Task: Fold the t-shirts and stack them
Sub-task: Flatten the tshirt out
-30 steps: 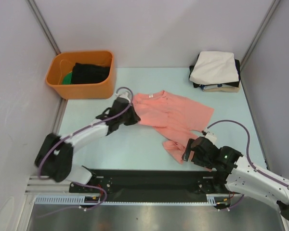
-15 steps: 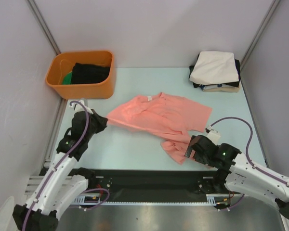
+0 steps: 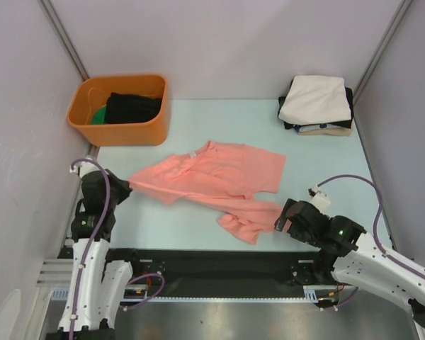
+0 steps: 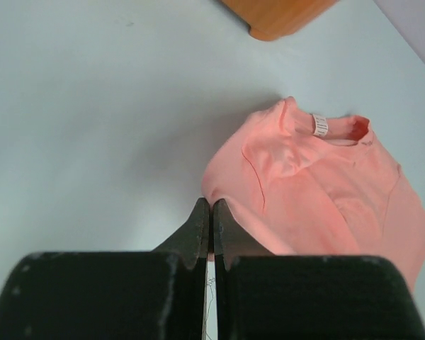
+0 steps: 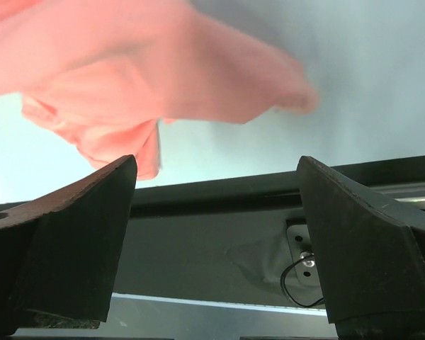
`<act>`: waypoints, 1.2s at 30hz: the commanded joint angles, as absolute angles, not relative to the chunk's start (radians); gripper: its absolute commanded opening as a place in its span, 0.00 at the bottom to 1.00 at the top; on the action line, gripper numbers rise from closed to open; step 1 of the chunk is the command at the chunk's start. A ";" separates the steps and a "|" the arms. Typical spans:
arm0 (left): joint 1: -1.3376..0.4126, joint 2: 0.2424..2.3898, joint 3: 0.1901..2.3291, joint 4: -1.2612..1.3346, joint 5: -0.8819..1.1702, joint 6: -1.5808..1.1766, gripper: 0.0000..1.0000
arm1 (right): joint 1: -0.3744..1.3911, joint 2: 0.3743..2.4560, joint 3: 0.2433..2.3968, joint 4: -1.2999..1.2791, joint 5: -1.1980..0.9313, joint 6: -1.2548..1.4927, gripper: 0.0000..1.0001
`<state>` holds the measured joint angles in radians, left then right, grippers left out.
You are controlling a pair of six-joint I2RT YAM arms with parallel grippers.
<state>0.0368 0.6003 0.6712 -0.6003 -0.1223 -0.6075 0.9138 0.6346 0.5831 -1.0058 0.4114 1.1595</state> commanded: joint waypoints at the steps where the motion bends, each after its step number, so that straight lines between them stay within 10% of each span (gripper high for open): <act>1: 0.147 0.624 0.726 -0.594 -0.023 -0.543 0.00 | 0.873 0.618 0.594 -1.005 0.457 1.175 1.00; 19: 0.233 0.646 0.706 -0.542 0.089 -0.514 0.00 | 0.630 0.626 0.385 -0.615 0.164 1.037 0.79; 22: 0.235 0.649 0.703 -0.537 0.094 -0.514 0.00 | 0.655 0.601 0.359 -0.594 0.167 1.052 0.61; 26: 0.235 0.638 0.706 -0.545 0.100 -0.512 0.00 | 0.670 0.592 0.354 -0.581 0.159 1.049 0.02; 36: 0.235 0.551 0.992 -0.587 0.195 -0.529 0.00 | 0.673 0.664 0.921 -0.824 0.348 0.780 0.00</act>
